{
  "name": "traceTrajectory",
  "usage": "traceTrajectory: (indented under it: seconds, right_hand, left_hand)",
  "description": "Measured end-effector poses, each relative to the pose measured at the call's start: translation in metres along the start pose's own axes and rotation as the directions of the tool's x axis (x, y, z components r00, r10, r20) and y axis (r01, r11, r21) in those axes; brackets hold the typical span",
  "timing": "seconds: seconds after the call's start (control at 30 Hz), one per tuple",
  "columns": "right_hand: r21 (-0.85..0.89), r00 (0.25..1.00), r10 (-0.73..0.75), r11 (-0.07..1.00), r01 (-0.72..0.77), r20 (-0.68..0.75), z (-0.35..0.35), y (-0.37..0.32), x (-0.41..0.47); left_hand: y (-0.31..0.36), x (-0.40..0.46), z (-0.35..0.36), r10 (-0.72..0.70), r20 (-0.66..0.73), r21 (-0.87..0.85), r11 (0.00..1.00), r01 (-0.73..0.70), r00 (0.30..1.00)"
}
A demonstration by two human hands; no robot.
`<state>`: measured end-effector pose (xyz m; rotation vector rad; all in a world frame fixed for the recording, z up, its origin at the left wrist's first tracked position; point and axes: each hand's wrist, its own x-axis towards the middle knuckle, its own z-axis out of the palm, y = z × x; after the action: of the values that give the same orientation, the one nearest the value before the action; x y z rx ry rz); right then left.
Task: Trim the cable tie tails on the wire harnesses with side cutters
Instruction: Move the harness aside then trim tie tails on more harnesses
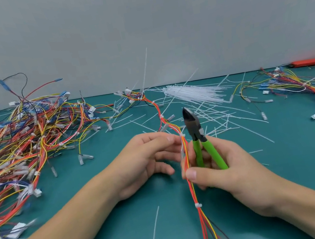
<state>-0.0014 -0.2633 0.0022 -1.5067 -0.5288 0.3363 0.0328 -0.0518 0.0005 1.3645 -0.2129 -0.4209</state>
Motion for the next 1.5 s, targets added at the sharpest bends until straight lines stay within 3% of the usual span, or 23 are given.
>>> traceTrajectory:
  seconds: [0.23, 0.43, 0.57, 0.73, 0.8, 0.9, 1.0, 1.1, 1.37, 1.5]
  right_hand:
    - [-0.05, 0.993, 0.01, 0.999, -0.004, 0.115, 0.003, -0.009, -0.003]
    - [-0.043, 0.999, 0.035, 0.998, -0.034, 0.03, 0.007, -0.008, -0.002]
    - [0.025, 0.992, 0.113, 0.993, -0.112, -0.047, 0.004, -0.006, 0.002]
    - [0.286, 0.959, 0.284, 0.919, -0.27, -0.009, -0.003, -0.006, 0.005]
    - [0.308, 0.948, 0.317, 0.905, -0.295, -0.021, -0.006, -0.006, 0.005]
    - [0.183, 0.945, 0.312, 0.939, -0.292, -0.095, -0.009, -0.006, 0.005]
    - [-0.153, 0.957, 0.205, 0.959, -0.238, -0.206, -0.009, -0.011, 0.001]
    - [-0.513, 0.954, 0.064, 0.831, -0.214, -0.294, -0.011, -0.009, -0.001]
    - [-0.644, 0.934, 0.034, 0.716, -0.271, -0.356, -0.006, -0.009, -0.004]
    - [-0.637, 0.936, 0.027, 0.725, -0.261, -0.352, -0.006, -0.008, -0.005]
  left_hand:
    - [-0.006, 0.004, -0.005, -0.008, 0.001, -0.031, 0.999, 0.008, 1.0]
    - [-0.004, 0.003, -0.009, -0.003, 0.001, -0.152, 0.988, 0.004, 1.0]
    - [-0.004, 0.004, -0.008, 0.003, -0.039, -0.201, 0.98, -0.011, 0.999]
    - [-0.002, 0.004, -0.006, 0.009, -0.13, -0.308, 0.95, -0.049, 0.991]
    - [-0.002, 0.004, -0.007, 0.014, -0.15, -0.322, 0.945, -0.062, 0.989]
    - [-0.002, 0.004, -0.006, 0.022, -0.167, -0.317, 0.945, -0.075, 0.986]
    - [-0.002, 0.004, -0.005, 0.035, -0.189, -0.307, 0.947, -0.093, 0.981]
    - [-0.003, 0.004, -0.006, 0.051, -0.205, -0.288, 0.951, -0.11, 0.977]
    - [-0.004, 0.003, -0.005, 0.079, -0.216, -0.235, 0.963, -0.13, 0.973]
    - [-0.004, 0.003, -0.004, 0.078, -0.217, -0.225, 0.966, -0.127, 0.973]
